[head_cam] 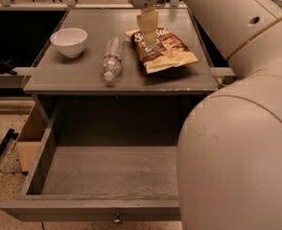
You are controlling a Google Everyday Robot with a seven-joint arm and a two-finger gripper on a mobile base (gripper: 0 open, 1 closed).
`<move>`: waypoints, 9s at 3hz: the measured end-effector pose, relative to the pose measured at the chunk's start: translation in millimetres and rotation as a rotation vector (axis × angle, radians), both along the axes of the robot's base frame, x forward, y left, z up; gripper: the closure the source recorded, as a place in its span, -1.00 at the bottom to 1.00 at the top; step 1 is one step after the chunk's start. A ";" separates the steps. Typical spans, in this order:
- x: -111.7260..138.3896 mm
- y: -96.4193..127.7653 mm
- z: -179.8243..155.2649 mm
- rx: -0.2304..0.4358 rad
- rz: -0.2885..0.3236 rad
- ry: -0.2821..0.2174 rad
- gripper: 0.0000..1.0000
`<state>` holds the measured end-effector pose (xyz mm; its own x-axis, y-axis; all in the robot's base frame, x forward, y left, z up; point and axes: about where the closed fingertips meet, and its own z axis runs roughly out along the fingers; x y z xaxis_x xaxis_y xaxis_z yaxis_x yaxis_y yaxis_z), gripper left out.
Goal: Place water bottle into top drawer
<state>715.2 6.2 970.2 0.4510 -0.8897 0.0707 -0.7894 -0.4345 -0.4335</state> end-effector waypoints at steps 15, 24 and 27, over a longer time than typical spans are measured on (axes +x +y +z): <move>47.5 86.8 -56.2 -0.217 0.742 -0.054 -1.00; 29.7 86.8 -96.0 -0.109 0.736 -0.030 -1.00; 11.6 99.0 -102.9 -0.274 0.833 0.102 -1.00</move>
Offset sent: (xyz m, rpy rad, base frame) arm 0.0501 0.0627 -0.0409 0.0888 0.0058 0.3615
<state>726.8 105.2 867.3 0.9612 -0.2268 0.1571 -0.1992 -0.9644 -0.1740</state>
